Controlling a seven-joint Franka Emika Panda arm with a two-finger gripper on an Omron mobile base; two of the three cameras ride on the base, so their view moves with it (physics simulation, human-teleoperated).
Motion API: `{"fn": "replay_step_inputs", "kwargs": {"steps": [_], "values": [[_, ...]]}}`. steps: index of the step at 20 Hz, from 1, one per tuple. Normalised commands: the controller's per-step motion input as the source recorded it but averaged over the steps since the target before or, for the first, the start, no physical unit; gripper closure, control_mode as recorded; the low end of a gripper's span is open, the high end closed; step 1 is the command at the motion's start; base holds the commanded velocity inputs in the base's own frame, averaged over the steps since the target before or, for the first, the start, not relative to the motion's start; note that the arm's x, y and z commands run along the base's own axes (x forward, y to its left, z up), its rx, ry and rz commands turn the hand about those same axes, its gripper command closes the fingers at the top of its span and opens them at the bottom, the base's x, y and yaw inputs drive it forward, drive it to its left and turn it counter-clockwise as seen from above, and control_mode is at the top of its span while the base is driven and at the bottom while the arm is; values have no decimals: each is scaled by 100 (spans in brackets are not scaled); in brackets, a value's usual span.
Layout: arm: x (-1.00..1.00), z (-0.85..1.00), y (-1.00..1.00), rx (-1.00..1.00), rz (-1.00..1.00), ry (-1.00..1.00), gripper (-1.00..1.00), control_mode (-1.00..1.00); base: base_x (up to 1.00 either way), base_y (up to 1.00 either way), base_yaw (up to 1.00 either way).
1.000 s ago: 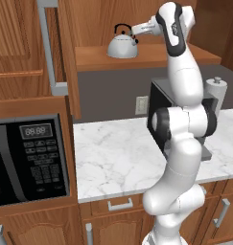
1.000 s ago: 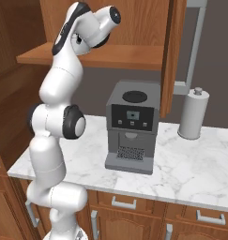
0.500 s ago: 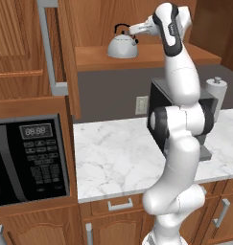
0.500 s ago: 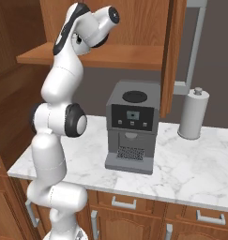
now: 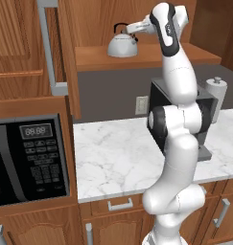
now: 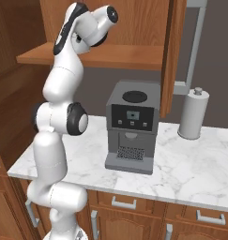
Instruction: Open the cabinet, pick the kettle from the cabinet, and place it in the sink.
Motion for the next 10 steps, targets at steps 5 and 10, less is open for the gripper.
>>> {"fn": "replay_step_inputs", "kwargs": {"steps": [5,10], "values": [[13,0,0,0,0,0,-100,-100,0,0,0],[4,-1,0,0,0,0,100,-100,0,0,0]]}}
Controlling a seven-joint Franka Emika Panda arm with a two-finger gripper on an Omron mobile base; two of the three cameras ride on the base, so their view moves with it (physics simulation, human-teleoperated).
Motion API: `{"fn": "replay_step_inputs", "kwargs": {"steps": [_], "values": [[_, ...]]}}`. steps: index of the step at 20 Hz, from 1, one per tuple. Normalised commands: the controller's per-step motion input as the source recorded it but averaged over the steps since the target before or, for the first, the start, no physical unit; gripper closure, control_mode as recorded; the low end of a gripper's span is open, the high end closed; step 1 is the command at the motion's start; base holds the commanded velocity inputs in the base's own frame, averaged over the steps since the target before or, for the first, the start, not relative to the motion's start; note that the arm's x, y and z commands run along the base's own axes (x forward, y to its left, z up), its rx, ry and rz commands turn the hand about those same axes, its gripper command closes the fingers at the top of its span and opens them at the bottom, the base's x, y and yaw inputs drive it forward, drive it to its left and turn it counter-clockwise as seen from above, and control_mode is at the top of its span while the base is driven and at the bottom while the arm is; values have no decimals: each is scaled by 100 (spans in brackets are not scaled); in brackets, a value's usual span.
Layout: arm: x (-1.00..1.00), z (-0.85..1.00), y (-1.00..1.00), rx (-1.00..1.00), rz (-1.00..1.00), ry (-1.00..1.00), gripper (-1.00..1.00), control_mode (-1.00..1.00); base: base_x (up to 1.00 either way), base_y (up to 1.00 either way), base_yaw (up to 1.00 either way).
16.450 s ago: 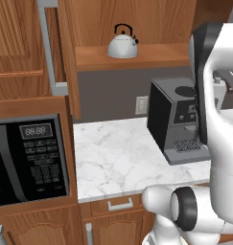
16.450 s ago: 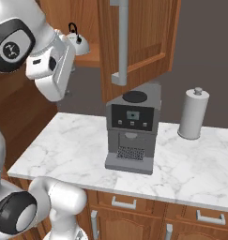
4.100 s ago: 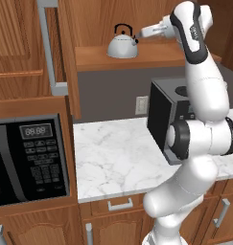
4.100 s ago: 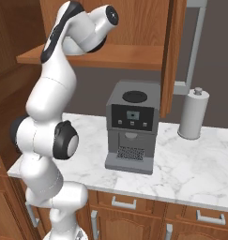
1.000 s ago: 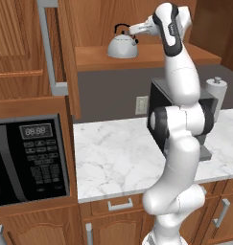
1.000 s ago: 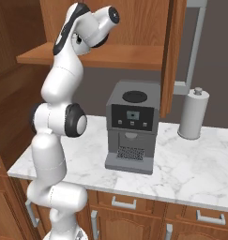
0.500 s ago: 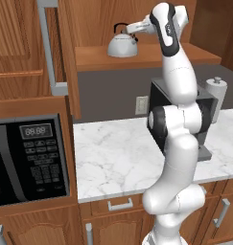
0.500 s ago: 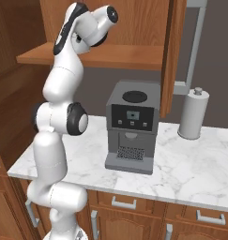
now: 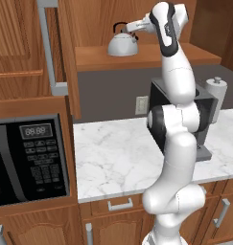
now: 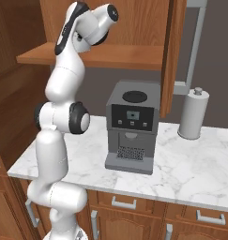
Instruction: Open the cabinet, pick the kettle from the cabinet, and place it in the sink.
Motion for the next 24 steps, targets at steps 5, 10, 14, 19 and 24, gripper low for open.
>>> {"fn": "replay_step_inputs", "kwargs": {"steps": [5,10,14,19,24], "values": [[0,-3,0,0,0,0,100,-100,0,0,0],[0,-3,-1,0,0,0,100,-100,0,0,0],[-1,-2,-2,3,0,0,100,-100,0,0,0],[-6,0,0,4,0,-1,100,-100,0,0,0],[-15,-4,0,8,0,-4,100,-100,0,0,0]]}}
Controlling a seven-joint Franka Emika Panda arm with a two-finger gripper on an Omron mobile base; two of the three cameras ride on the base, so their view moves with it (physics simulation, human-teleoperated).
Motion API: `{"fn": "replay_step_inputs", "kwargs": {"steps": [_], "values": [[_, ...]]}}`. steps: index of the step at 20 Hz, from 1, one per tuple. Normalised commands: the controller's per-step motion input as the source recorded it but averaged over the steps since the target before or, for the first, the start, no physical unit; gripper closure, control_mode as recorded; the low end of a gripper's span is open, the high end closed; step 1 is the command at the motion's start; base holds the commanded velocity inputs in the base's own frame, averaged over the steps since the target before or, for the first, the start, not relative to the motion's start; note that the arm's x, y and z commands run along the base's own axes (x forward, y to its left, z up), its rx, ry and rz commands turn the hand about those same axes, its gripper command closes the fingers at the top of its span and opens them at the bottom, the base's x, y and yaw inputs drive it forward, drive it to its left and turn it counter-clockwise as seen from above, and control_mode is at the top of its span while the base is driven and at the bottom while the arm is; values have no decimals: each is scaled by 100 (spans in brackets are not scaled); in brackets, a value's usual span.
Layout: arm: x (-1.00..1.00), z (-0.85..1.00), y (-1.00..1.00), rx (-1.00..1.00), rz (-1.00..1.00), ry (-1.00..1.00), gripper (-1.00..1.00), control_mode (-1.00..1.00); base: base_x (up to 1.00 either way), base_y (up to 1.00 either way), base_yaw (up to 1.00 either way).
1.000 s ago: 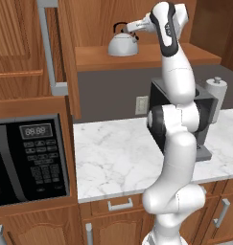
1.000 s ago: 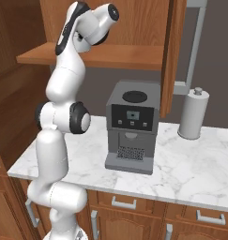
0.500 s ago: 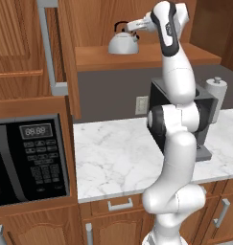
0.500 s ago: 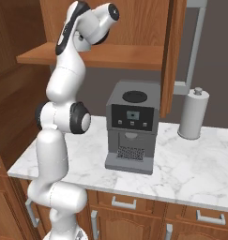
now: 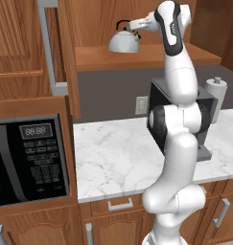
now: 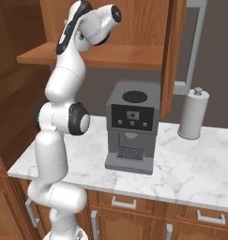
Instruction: Open the cabinet, pick the kettle from the cabinet, and place it in the sink.
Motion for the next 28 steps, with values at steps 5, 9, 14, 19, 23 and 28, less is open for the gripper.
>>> {"fn": "replay_step_inputs", "kwargs": {"steps": [5,9,14,19,23,28], "values": [[-22,-6,0,5,0,-7,100,-100,0,0,0],[-27,-9,1,3,0,-7,100,-100,0,0,0],[-24,-3,1,0,0,-7,100,-100,0,0,0],[-31,-4,0,0,0,-10,100,-100,0,0,0],[-35,-6,1,0,0,-10,100,-100,0,0,0],[-41,0,0,0,0,-6,100,-100,0,0,0]]}}
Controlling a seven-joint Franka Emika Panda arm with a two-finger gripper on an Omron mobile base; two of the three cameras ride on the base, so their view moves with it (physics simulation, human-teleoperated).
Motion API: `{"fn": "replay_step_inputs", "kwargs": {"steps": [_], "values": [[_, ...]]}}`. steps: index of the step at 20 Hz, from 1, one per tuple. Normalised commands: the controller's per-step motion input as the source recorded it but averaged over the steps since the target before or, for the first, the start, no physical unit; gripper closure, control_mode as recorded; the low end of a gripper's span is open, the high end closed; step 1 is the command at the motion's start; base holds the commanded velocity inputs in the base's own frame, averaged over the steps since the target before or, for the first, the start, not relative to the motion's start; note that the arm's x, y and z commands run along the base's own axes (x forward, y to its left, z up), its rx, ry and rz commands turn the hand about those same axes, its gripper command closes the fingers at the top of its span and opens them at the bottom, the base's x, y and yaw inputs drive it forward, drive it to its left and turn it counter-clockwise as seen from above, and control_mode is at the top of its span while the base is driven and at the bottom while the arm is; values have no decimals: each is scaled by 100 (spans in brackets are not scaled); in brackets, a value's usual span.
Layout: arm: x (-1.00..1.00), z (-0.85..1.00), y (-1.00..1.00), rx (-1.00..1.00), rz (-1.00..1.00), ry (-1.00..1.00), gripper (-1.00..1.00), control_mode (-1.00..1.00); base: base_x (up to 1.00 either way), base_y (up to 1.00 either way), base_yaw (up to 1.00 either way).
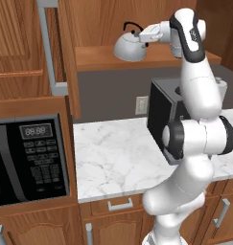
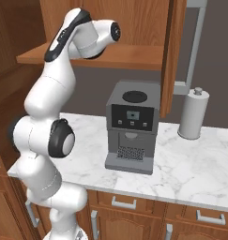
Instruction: Open the cabinet, pick the kettle from the cabinet, and place it in the sink.
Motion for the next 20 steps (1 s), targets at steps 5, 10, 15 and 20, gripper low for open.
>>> {"fn": "replay_step_inputs", "kwargs": {"steps": [5,10,15,20], "values": [[-42,4,-1,0,-1,0,100,-100,0,0,0],[-43,4,-3,0,-2,0,100,-100,0,0,0],[-44,1,-5,0,-1,0,100,-100,0,0,0],[-49,0,-8,0,0,0,100,-100,0,0,0]]}}
